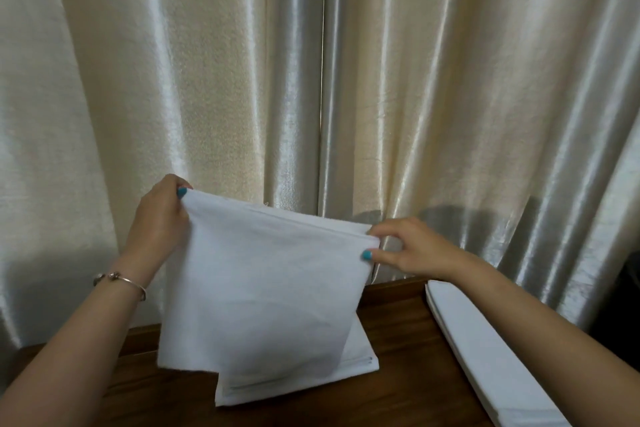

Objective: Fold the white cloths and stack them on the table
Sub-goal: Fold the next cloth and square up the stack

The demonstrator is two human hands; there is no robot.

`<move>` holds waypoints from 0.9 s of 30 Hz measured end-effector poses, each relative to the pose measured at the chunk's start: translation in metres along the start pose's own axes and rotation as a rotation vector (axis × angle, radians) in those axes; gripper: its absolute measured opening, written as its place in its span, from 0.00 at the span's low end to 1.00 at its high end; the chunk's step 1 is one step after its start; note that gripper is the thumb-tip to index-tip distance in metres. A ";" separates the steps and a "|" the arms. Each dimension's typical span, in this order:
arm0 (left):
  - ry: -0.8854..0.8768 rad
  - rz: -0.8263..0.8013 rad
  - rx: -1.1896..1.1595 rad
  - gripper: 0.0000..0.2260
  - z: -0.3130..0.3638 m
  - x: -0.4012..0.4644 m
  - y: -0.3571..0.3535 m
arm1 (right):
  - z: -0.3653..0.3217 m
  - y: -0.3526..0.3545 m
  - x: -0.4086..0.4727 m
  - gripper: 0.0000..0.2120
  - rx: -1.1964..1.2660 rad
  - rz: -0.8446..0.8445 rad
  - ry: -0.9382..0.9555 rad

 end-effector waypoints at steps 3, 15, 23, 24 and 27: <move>0.010 -0.065 -0.091 0.09 -0.002 -0.004 -0.003 | 0.004 0.027 0.008 0.08 0.196 0.183 -0.002; -0.132 -0.303 -0.170 0.13 0.012 -0.016 0.000 | 0.052 0.068 0.011 0.15 0.625 0.490 -0.191; -0.094 -0.352 -0.237 0.22 0.006 -0.012 -0.010 | 0.070 0.053 0.005 0.31 0.952 0.457 -0.299; -0.083 -0.362 -0.247 0.22 0.005 -0.012 -0.011 | 0.070 0.052 0.005 0.35 0.960 0.441 -0.297; -0.040 -0.401 -0.292 0.23 0.005 -0.012 -0.014 | 0.071 0.048 0.006 0.37 1.009 0.373 -0.271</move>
Point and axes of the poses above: each hand's wrist, its own x-axis towards the middle knuckle, its own y-axis out of the back of the hand, z = x × y, the point moved 7 cm from there along x, towards the middle knuckle, and after that the axes turned 3 degrees about y, right-handed, at the moved point
